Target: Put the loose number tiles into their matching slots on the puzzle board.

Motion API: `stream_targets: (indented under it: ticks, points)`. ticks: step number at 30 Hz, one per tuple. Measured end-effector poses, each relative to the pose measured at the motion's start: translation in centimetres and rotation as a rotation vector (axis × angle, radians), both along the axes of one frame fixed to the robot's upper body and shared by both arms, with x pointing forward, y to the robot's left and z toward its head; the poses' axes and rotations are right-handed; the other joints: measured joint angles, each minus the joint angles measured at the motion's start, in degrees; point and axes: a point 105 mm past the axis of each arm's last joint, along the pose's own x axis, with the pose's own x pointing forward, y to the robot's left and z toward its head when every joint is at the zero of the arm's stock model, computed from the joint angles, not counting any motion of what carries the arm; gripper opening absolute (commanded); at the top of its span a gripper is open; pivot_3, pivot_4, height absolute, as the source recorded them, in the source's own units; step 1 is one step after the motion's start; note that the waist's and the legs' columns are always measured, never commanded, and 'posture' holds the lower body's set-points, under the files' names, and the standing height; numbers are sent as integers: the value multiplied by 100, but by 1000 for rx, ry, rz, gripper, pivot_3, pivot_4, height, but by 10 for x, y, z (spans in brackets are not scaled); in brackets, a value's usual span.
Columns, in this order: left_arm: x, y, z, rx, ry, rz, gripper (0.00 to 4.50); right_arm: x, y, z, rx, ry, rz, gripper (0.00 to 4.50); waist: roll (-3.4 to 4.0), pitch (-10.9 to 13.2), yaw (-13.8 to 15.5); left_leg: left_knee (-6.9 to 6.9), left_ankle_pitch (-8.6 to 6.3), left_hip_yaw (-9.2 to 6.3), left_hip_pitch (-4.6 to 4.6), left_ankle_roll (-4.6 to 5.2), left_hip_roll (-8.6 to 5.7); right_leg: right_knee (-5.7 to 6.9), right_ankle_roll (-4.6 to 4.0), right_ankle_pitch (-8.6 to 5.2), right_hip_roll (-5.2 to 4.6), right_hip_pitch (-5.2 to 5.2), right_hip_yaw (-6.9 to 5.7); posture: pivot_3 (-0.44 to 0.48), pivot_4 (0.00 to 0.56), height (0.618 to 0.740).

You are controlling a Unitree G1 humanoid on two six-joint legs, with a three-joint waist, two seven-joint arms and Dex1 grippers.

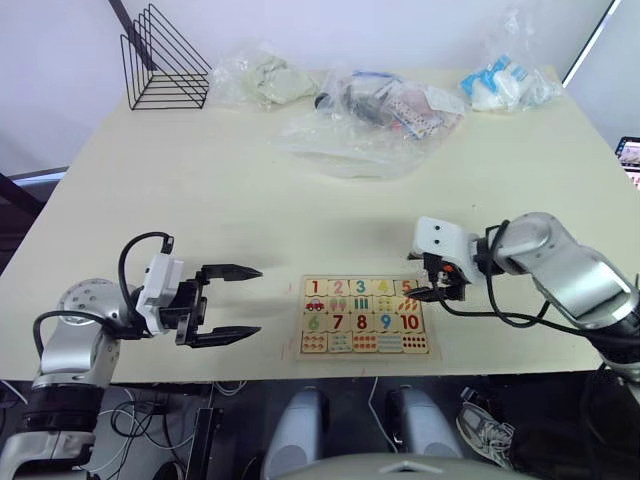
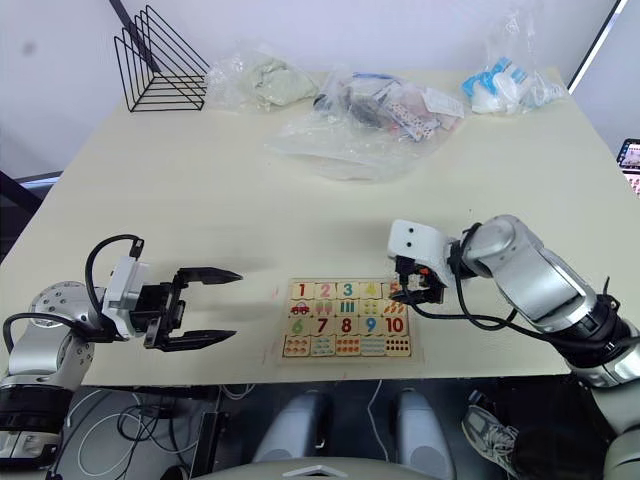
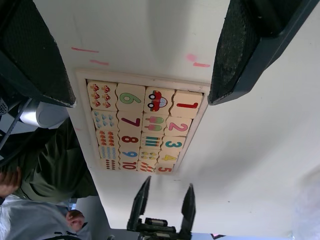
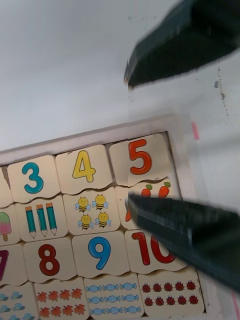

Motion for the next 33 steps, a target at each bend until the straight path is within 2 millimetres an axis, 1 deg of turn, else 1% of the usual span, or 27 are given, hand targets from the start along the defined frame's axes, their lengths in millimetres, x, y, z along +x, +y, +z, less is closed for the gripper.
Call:
stream_targets:
  ticks: [1,3,4,5,6,10,13,16,18,20,22,26,33]
  points:
    - [0,0,0,0,-1,1,4500,0,0,1,24,-8,2,2247,0,0,0,0,0,0,0,0,0,0,0,0,1,0,0,0,150,740]
    - [1,-1,0,1,-3,-3,4500,0,1,4,106,-21,8,1321,-1,0,-5,-1,0,2,0,0,0,-1,0,0,2,0,-1,0,150,740]
    - [1,-1,-1,1,-2,-5,4500,0,0,3,133,-21,10,739,0,0,-5,-2,0,3,0,0,0,0,0,0,2,0,0,0,150,740]
    - [2,0,-2,0,2,0,4500,-1,-1,1,170,-18,11,348,-1,0,-4,-1,0,4,0,0,0,-1,0,0,2,0,-1,0,150,740]
    - [2,0,-2,0,5,2,4500,-1,-1,0,175,-15,10,160,-1,0,-5,-1,0,4,0,0,0,-1,0,0,2,0,0,0,150,740]
    - [2,0,-2,1,1,0,4500,-3,-1,1,292,-40,32,160,-1,0,-6,-1,0,4,1,0,0,0,0,0,2,1,0,0,150,740]
    - [3,2,-4,0,1,7,4500,-8,-1,-8,356,-39,65,160,-1,0,-5,-1,0,7,1,0,0,0,0,0,2,1,0,0,150,740]
    - [3,2,-4,0,2,10,4500,-7,-3,-13,405,-42,55,160,-1,0,-6,0,0,8,1,0,0,2,0,0,2,1,0,0,150,740]
    - [3,2,-4,0,0,10,4500,-7,-5,-16,406,-43,53,160,-1,0,-5,0,0,7,1,0,0,1,0,0,3,1,0,0,150,740]
    - [3,4,-5,0,3,17,4500,-6,-10,-26,398,-39,36,160,-1,0,-5,0,0,8,1,0,-1,1,0,0,3,1,0,0,150,740]
    - [4,5,-6,0,4,21,4500,-6,-13,-31,391,-36,27,160,-1,0,-5,0,0,9,1,0,-2,2,0,0,3,1,0,0,150,740]
    - [4,5,-5,1,-5,20,4500,-5,-14,-42,358,-22,20,160,-1,0,-8,0,0,9,2,0,-2,2,0,0,4,1,0,0,150,740]
    - [4,5,-6,1,-7,22,4500,-3,-12,-43,335,-32,20,160,-3,-2,-4,0,0,8,7,0,-2,2,0,0,3,5,0,0,150,740]
